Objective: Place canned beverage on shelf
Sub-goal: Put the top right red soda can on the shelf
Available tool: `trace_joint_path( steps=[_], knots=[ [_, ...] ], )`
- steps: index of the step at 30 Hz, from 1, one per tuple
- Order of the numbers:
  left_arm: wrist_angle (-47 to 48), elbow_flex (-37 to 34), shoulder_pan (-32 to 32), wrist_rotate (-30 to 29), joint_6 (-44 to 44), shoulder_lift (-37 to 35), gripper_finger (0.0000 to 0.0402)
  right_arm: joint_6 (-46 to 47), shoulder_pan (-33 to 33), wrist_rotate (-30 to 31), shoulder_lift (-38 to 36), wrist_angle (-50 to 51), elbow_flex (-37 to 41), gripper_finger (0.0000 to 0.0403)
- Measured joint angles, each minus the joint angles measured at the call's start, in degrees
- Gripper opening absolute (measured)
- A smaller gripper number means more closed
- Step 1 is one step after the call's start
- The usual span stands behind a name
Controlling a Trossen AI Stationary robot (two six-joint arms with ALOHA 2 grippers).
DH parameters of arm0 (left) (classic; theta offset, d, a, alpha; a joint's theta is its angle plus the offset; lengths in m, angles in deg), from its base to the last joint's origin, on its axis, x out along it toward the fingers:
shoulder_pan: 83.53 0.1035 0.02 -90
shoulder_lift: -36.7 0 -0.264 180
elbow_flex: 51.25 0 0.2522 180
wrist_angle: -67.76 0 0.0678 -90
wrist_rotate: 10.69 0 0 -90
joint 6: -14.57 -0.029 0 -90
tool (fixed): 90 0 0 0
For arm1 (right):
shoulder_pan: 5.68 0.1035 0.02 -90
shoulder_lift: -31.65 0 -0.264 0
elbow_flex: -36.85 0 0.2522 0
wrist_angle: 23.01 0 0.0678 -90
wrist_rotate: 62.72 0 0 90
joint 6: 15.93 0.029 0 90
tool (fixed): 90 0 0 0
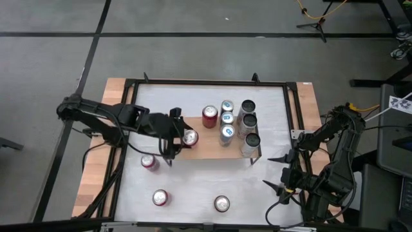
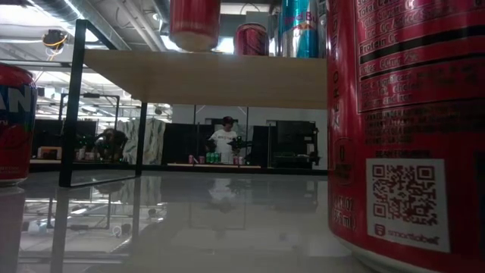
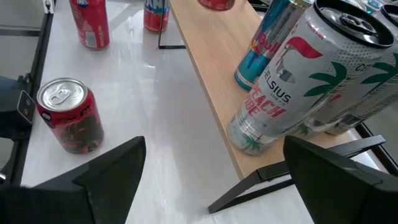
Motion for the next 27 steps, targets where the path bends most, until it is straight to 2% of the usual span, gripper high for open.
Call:
trace_joint_path(
  steps=[7,17,21,27],
  knots=[
    [-7.3,-9.9,5.9,6.6,-0.2,-5.7,0.0279,0.0,0.0,0.0,0.0,-1.0,0.0,0.037],
    [-8.2,-13.5,13.7,14.8,-1.6,-6.3,0.0279,0.0,0.0,0.0,0.0,-1.6,0.0,0.037],
    [-8.4,-13.5,14.6,15.7,-3.0,-6.3,0.0285,0.0,0.0,0.0,0.0,-2.1,0.0,0.037],
    [-8.4,-13.6,14.6,13.9,-3.0,-6.3,0.0322,0.0,0.0,0.0,0.0,-2.1,0.0,0.037]
  ],
)
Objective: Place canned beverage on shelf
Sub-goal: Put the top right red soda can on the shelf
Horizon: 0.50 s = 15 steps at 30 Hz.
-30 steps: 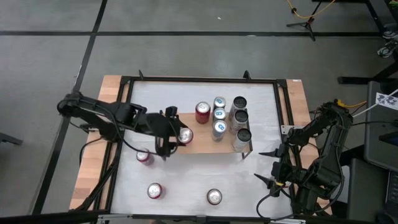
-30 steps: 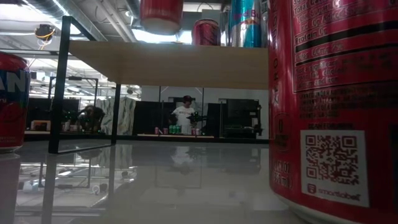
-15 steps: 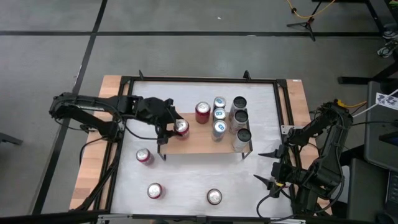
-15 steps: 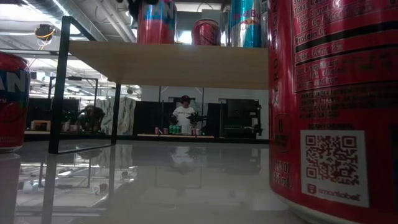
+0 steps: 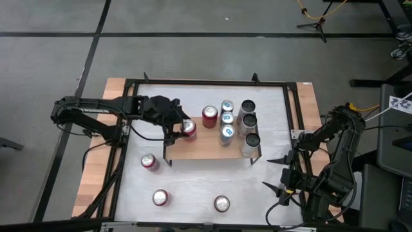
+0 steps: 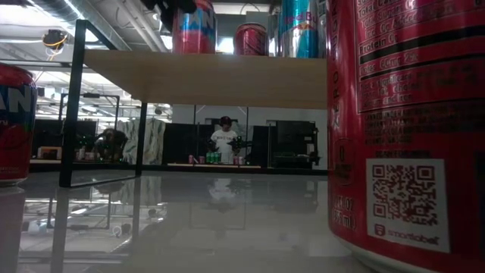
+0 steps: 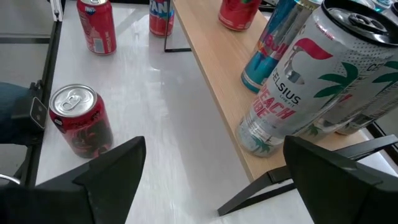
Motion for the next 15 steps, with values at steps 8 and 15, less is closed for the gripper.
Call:
trace_joint_path(
  steps=[8,15],
  knots=[
    [-0.1,0.0,0.0,-0.2,0.0,0.0,0.0339,0.0,0.0,0.0,0.0,0.0,0.0,0.037],
    [0.0,0.0,0.0,-0.2,1.1,0.0,0.0338,0.0,0.0,0.0,0.0,0.0,0.0,0.037]
  ],
)
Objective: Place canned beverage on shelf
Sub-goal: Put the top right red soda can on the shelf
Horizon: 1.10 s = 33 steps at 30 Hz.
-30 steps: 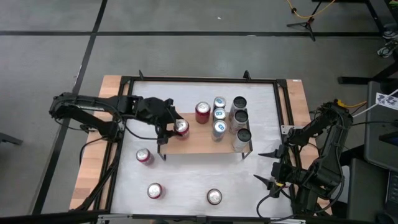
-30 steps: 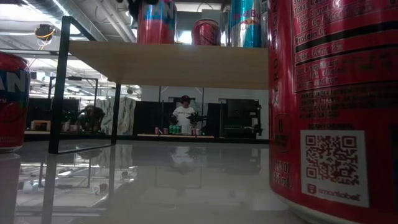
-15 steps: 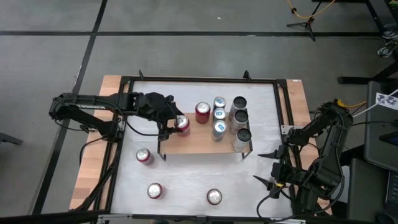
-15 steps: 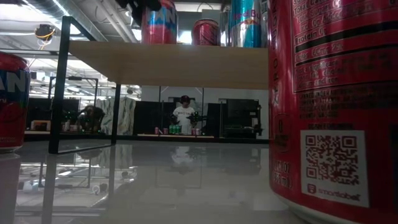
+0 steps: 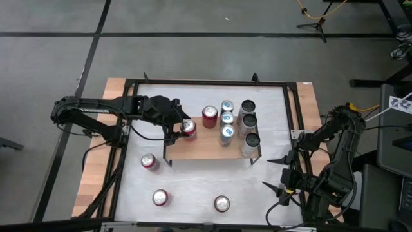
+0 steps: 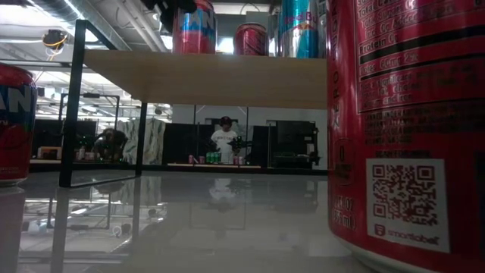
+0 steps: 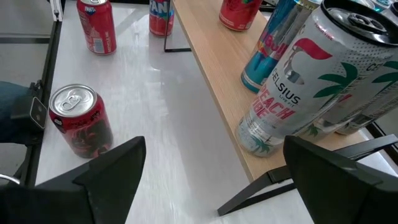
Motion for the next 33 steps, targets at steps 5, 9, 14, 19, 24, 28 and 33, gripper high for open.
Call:
trace_joint_path(
  steps=[5,9,14,19,24,28,33],
  knots=[
    [0.0,0.0,0.0,0.0,0.4,0.0,0.0351,0.0,0.0,0.0,0.0,0.0,0.0,0.037],
    [0.1,0.0,-0.1,-0.8,0.4,0.0,0.0369,0.0,0.0,0.0,0.0,0.0,0.0,0.037],
    [0.1,0.0,-0.9,-3.7,0.7,0.0,0.0393,0.0,0.0,0.0,0.0,0.0,0.0,0.037],
    [0.1,0.0,-1.9,-4.0,0.9,0.0,0.0398,0.0,0.0,0.0,0.0,0.0,0.0,0.037],
    [-0.4,0.0,-3.2,-4.0,0.8,0.0,0.0399,0.0,0.0,0.0,0.0,0.0,0.0,0.037],
    [-2.1,0.0,-3.9,-4.2,0.5,0.0,0.0399,0.0,0.0,0.0,0.0,0.0,0.0,0.037],
    [-5.2,0.0,-4.2,-5.0,0.4,0.0,0.0399,0.0,0.0,0.0,0.0,0.0,0.0,0.037]
  ],
)
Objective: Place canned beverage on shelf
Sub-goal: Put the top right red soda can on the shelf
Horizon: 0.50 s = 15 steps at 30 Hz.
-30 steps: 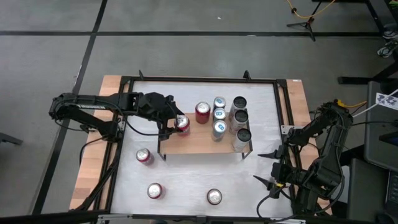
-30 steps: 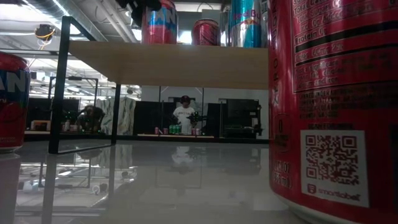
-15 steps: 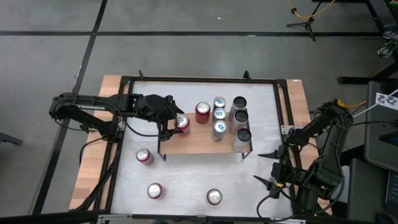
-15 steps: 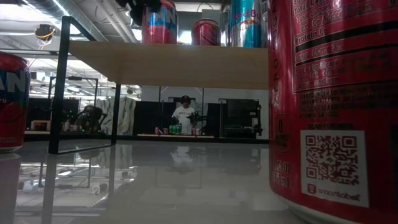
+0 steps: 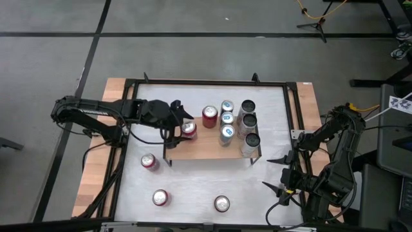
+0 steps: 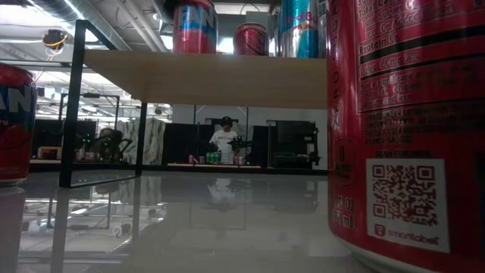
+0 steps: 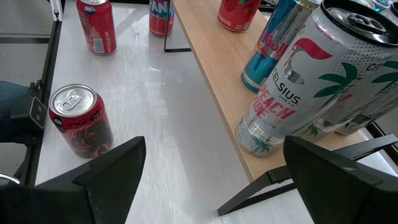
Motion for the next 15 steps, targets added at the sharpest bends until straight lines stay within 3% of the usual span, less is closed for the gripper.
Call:
trace_joint_path(
  steps=[9,15],
  knots=[
    [-3.8,0.0,0.0,-2.4,0.1,0.0,0.0399,0.0,0.0,0.0,0.0,0.0,0.0,0.037],
    [-13.4,0.0,0.0,-2.2,0.3,0.0,0.0399,0.0,0.0,0.0,0.0,0.0,0.0,0.037]
  ],
)
